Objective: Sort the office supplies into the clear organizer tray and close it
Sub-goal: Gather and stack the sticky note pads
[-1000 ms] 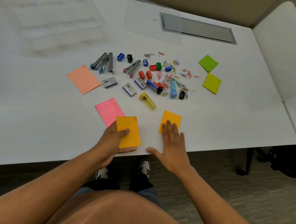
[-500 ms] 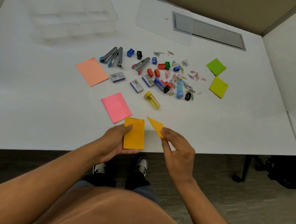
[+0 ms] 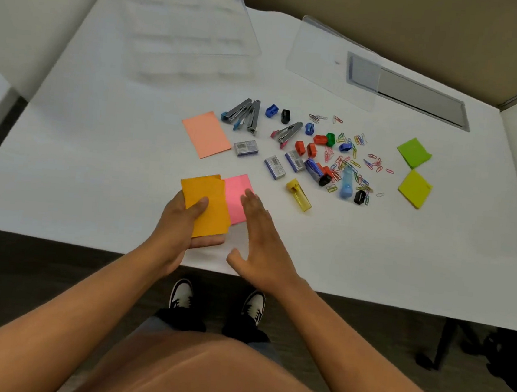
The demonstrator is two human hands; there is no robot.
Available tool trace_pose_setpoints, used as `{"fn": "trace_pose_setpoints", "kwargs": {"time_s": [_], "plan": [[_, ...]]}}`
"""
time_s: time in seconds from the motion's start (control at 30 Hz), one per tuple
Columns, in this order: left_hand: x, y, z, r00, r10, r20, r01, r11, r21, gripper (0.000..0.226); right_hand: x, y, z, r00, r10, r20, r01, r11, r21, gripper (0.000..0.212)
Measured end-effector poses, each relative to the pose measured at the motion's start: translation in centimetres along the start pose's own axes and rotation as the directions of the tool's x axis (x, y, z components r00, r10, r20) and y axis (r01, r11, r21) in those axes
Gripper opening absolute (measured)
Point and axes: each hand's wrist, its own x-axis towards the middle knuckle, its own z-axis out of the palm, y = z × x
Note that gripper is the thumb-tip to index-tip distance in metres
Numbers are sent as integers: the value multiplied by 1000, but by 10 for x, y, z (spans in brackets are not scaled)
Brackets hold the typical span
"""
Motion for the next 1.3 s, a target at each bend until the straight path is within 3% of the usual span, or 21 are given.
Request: {"fn": "trace_pose_setpoints", "kwargs": {"time_s": [0.1,0.23,0.3,0.37,0.43,0.5,0.6,0.67,0.73,0.83,0.93,1.0,1.07,1.13,1.23,1.3], "plan": [[0,5,-17,998,34,-55,-36,999,-32,27,7,11,15,984,-53,171,92,970,-225,108],[-2,8,-31,994,19,-110,-30,994,-101,31,-8,15,30,980,-58,190,131,907,-401,116],[-4,9,-36,992,3,-127,-20,991,-135,30,-23,18,36,982,-147,118,184,879,-439,92],[-7,9,-40,990,-11,-139,-10,988,-154,28,-34,22,40,953,-302,5,274,856,-438,54],[-8,8,-44,988,-37,-150,11,985,-171,25,-38,19,38,919,-385,-86,333,874,-355,26],[-9,8,-45,984,-64,-164,34,983,-181,25,-34,10,30,931,-322,-171,293,940,-176,13],[-8,8,-42,981,-72,-179,39,982,-186,27,-10,-11,4,925,51,-375,35,975,219,10],[-6,9,-36,982,-103,-161,69,977,-201,32,14,-23,-15,890,201,-409,-52,936,348,19],[-4,10,-27,983,-167,-81,140,953,-270,50,36,-31,-24,916,93,-390,21,960,278,26],[-1,19,-10,986,-149,79,167,926,-338,57,55,-37,-14,936,-259,-240,278,960,47,29],[7,33,-2,990,-99,-99,69,961,-266,44,63,-35,1,889,-450,-86,451,893,-10,31],[12,39,-6,969,-58,-238,12,982,-190,39,75,-32,-4,889,-449,-93,458,880,126,31],[12,47,-11,950,-31,-311,-41,975,-220,34,101,-22,-8,902,-408,-140,426,894,141,33],[8,53,-15,929,-2,-370,-99,962,-254,31,139,-11,-2,932,-352,-87,355,935,14,46],[0,56,-21,881,35,-472,-170,954,-246,26,185,-4,14,966,-229,123,251,946,-207,71],[-5,52,-27,857,29,-515,-188,947,-259,28,195,-6,21,960,-215,181,257,932,-257,69]]}}
